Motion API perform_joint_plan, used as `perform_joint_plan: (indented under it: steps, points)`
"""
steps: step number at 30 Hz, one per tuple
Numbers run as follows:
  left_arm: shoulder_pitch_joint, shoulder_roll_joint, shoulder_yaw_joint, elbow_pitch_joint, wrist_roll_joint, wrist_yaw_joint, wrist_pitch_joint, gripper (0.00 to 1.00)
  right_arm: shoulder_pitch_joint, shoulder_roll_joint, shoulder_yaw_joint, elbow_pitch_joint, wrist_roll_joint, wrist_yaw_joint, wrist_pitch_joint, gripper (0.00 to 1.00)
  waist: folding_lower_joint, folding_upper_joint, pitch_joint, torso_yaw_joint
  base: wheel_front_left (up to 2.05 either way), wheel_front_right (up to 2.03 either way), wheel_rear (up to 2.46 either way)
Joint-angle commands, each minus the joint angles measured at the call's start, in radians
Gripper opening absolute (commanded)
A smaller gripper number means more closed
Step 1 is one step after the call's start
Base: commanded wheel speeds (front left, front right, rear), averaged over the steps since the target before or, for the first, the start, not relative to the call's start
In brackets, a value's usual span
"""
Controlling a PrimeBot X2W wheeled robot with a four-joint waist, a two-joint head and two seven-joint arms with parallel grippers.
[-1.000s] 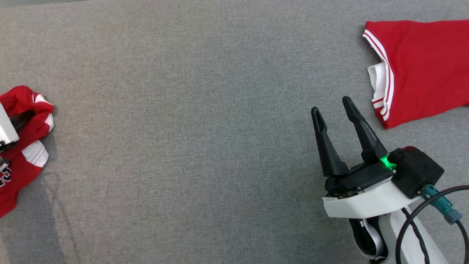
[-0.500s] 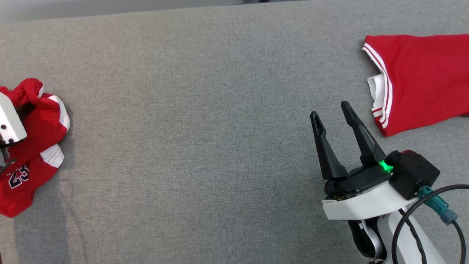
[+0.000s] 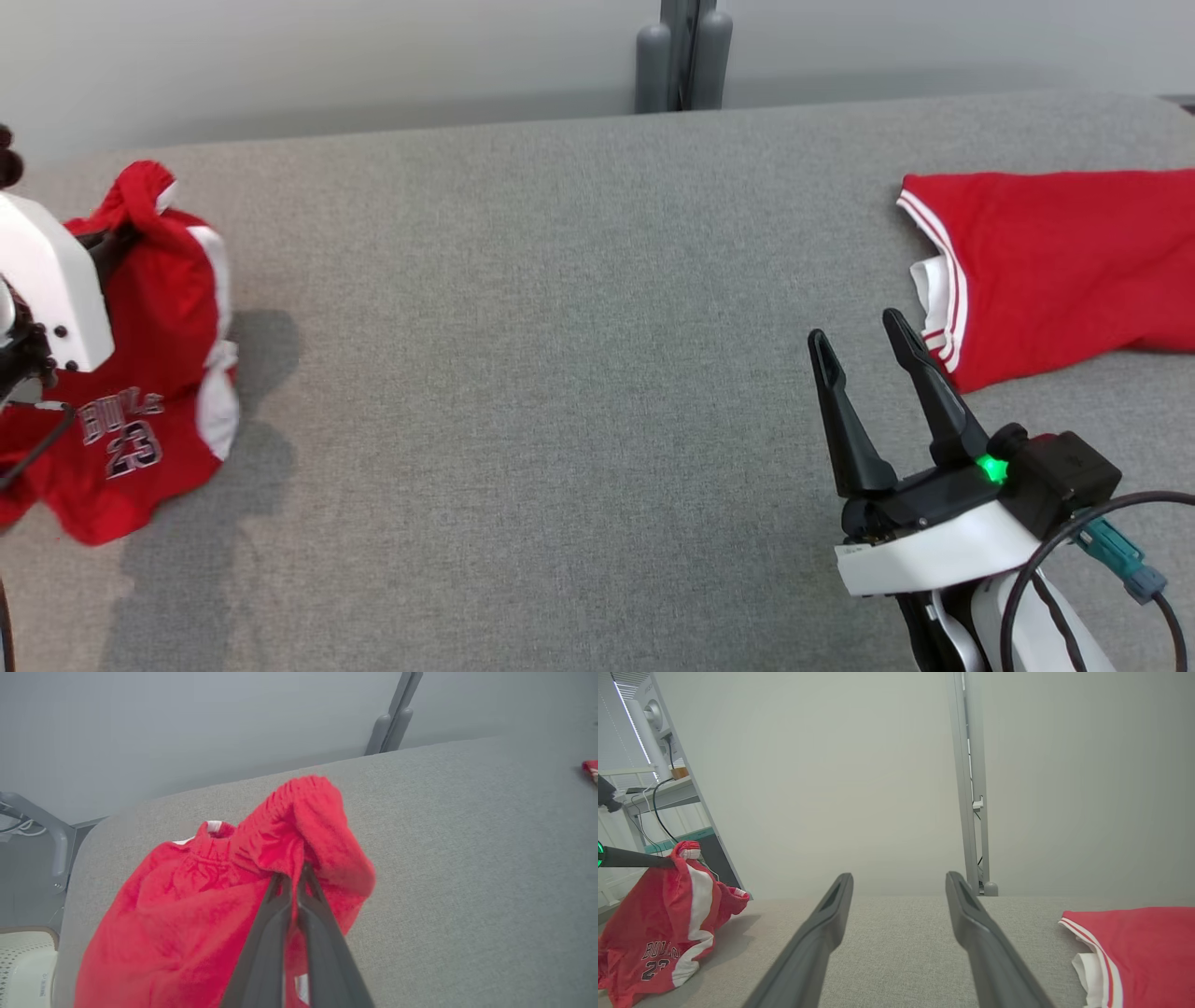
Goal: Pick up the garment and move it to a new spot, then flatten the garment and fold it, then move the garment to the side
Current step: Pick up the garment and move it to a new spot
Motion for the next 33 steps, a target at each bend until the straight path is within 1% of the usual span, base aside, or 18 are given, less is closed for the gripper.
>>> perform_joint_plan:
  steps: [1, 9, 10, 11, 14, 17, 21, 24, 26, 31, 33]
  points:
    - [0.008, 0.014, -0.020, -0.030, 0.013, -0.002, -0.015, 0.00, 0.014, -0.005, -0.007, 0.001, 0.004, 0.000, -0.004, 1.00, 0.0000, 0.0000, -0.022, 0.003, 0.00, 0.00, 0.00]
    - [0.012, 0.030, -0.144, -0.215, 0.025, -0.002, -0.058, 0.00, 0.051, -0.005, -0.021, 0.005, 0.007, 0.000, -0.004, 1.00, 0.0000, 0.0000, -0.077, -0.012, 0.00, 0.00, 0.00]
    - [0.013, 0.025, -0.164, -0.239, 0.029, -0.002, -0.061, 0.00, 0.057, -0.005, -0.023, 0.005, 0.006, 0.000, -0.004, 1.00, 0.0000, 0.0000, -0.082, -0.015, 0.00, 0.00, 0.00]
    - [0.013, 0.025, -0.164, -0.239, 0.029, -0.002, -0.061, 0.00, 0.057, -0.005, -0.023, 0.005, 0.006, 0.000, -0.004, 1.00, 0.0000, 0.0000, -0.082, -0.015, 0.00, 0.00, 0.00]
    - [0.025, -0.002, -0.212, -0.305, 0.039, -0.002, -0.074, 0.00, 0.066, -0.005, -0.029, 0.005, 0.007, 0.000, -0.004, 1.00, 0.0000, 0.0000, -0.095, -0.027, 0.00, 0.00, 0.00]
    - [0.031, -0.047, -0.263, -0.346, 0.058, -0.002, -0.082, 0.00, 0.080, -0.005, -0.043, 0.005, 0.002, 0.000, -0.004, 1.00, 0.0000, 0.0000, -0.104, -0.038, 0.00, 0.00, 0.00]
    - [0.051, -0.150, -0.336, -0.358, 0.086, -0.002, -0.090, 0.00, 0.083, -0.006, -0.067, 0.006, -0.004, 0.000, -0.004, 1.00, 0.0000, 0.0000, -0.113, -0.065, 0.00, 0.00, 0.00]
    - [0.059, -0.221, -0.373, -0.332, 0.102, -0.002, -0.107, 0.00, 0.084, -0.013, -0.081, 0.002, -0.008, 0.000, -0.004, 1.00, 0.0000, 0.0000, -0.119, -0.092, 0.00, 0.00, 0.00]
    - [0.077, -0.274, -0.384, -0.307, 0.082, -0.002, -0.127, 0.00, 0.081, -0.015, -0.084, 0.000, -0.008, 0.000, -0.004, 1.00, 0.0000, 0.0000, -0.119, -0.115, 0.00, 0.00, 0.00]
    - [0.076, -0.367, -0.409, -0.222, 0.078, -0.002, -0.179, 0.00, 0.075, -0.019, -0.075, 0.004, -0.002, 0.000, -0.004, 1.00, 0.0000, 0.0000, -0.111, -0.171, 0.00, 0.00, 0.00]
    - [0.065, -0.393, -0.418, -0.186, 0.079, -0.002, -0.193, 0.00, 0.071, -0.018, -0.070, 0.004, -0.001, 0.000, -0.004, 1.00, 0.0000, 0.0000, -0.106, -0.194, 0.00, 0.00, 0.00]
